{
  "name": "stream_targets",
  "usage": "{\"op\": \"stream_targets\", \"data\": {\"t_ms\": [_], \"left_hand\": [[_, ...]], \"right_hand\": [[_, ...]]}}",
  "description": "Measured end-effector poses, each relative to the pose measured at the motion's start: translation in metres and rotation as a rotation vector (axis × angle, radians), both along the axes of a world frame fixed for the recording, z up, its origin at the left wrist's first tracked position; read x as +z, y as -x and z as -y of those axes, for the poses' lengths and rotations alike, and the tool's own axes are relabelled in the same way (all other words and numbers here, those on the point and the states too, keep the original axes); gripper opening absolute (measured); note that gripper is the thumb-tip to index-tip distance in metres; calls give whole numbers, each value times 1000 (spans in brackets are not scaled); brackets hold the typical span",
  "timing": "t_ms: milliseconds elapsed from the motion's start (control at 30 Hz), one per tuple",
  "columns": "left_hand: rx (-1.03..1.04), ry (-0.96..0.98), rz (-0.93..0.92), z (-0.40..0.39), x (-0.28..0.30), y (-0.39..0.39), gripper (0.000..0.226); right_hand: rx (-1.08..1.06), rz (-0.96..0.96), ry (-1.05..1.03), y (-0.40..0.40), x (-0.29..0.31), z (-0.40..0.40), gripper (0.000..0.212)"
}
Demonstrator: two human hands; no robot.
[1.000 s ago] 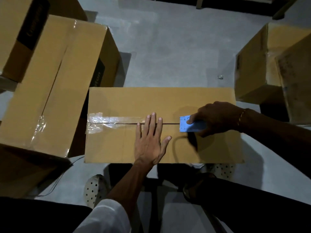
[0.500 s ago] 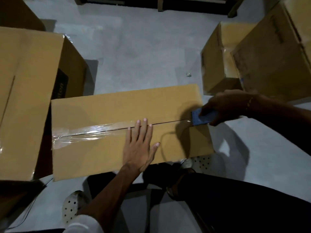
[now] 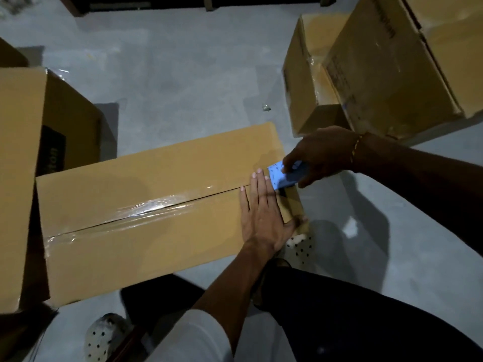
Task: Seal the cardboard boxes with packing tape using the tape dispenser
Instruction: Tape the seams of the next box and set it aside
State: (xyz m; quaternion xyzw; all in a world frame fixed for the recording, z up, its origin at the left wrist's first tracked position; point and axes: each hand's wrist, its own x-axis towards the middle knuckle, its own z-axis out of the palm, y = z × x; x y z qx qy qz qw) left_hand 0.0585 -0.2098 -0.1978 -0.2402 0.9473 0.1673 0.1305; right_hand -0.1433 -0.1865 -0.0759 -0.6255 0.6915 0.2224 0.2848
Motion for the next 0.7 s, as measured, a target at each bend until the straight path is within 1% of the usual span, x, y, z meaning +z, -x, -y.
{"op": "stream_targets", "data": {"t_ms": [100,267,400,467,567,700], "left_hand": [[29,-16,-47,-1,-2,-3,122],[-27,-3,-69,4,-5,-6,119],[-65,27,-70,7,-10,-3,117],[-64,37,-72,7,-10,-3,117],[-60,42,-77,7,-8,-2,119],[-77,41,-60,7,-9,-5,118]], "right_hand": [[-1,-6,-10,2,-2,-11,54],[-41,-1,-50,7,-2,-27,57],[-128,67,-175,29,5,-42,57],[-169,66,-210,39,11,-53,57],[-180,35,-172,39,8,-62,56],[-142,12,-113,24,-9,-56,53]]}}
